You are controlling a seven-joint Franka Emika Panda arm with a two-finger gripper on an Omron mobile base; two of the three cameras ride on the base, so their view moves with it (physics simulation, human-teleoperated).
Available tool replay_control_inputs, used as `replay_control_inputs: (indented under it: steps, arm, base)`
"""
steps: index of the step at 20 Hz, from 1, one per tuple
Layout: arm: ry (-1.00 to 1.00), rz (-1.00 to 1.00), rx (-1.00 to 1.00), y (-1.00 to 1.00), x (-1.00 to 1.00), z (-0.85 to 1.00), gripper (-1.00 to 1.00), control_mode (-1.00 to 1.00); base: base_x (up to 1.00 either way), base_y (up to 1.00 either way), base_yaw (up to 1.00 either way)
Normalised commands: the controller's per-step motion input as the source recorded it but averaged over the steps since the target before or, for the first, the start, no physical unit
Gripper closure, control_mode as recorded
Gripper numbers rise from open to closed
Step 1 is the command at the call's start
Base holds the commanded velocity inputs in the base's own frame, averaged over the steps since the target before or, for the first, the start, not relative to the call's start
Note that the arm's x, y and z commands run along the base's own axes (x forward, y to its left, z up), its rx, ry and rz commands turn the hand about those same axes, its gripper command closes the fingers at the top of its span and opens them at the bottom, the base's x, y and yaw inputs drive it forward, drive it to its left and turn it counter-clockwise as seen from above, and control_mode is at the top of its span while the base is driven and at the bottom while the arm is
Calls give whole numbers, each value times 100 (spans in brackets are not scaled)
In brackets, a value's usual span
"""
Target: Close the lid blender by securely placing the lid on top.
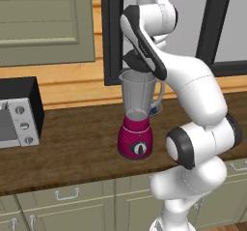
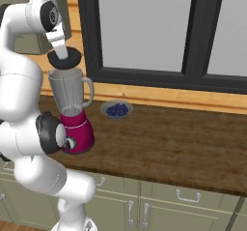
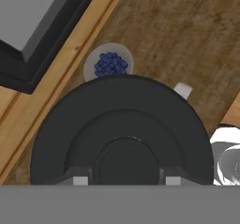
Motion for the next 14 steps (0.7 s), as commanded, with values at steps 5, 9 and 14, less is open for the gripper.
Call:
replay_control_inputs:
  steps: [5, 9, 14]
  arm:
    - [2, 3, -10, 20, 19, -13, 100, -100]
    - [4, 2, 0, 8, 18, 0, 100, -100]
    - [14, 1, 0, 4, 7, 0, 100, -100]
  base:
    - [0, 0, 0]
    - [0, 0, 0]
    - [0, 0, 0]
